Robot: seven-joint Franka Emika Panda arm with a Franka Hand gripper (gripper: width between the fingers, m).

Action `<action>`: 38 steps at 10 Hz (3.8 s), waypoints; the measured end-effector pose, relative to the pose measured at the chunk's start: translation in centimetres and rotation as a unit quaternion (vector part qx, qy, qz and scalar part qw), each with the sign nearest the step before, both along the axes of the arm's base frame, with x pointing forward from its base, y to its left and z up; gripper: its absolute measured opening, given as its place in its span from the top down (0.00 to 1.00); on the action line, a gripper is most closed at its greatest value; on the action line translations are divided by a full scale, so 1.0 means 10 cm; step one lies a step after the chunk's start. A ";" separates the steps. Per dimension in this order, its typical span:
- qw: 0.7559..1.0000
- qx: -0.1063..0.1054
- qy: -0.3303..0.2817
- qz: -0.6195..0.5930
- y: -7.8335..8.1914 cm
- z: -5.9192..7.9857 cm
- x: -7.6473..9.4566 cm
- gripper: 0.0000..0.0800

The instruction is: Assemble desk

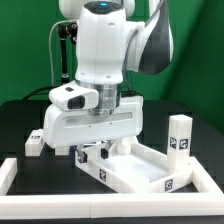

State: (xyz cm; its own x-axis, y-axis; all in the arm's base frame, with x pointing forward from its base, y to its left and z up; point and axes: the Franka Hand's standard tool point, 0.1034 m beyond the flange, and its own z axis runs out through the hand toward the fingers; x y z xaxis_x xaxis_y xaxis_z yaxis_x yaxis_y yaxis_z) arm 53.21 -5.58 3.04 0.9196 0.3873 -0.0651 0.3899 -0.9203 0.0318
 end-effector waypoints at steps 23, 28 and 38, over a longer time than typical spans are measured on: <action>0.972 -0.008 0.042 0.232 -0.24 -0.06 0.26 0.93; 0.909 -0.011 0.045 0.415 -0.14 -0.04 0.56 0.93; 0.832 -0.041 0.044 0.551 0.19 0.06 1.00 0.93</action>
Offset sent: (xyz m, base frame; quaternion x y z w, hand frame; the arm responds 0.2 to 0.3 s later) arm 0.0163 0.0023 -0.0173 0.0051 0.0282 -0.0173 0.9994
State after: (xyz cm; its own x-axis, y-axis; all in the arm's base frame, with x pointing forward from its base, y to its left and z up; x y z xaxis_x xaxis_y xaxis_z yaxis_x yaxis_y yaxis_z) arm 63.16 -3.63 3.67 -0.0008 0.9835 -0.1811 1.0000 0.0013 0.0024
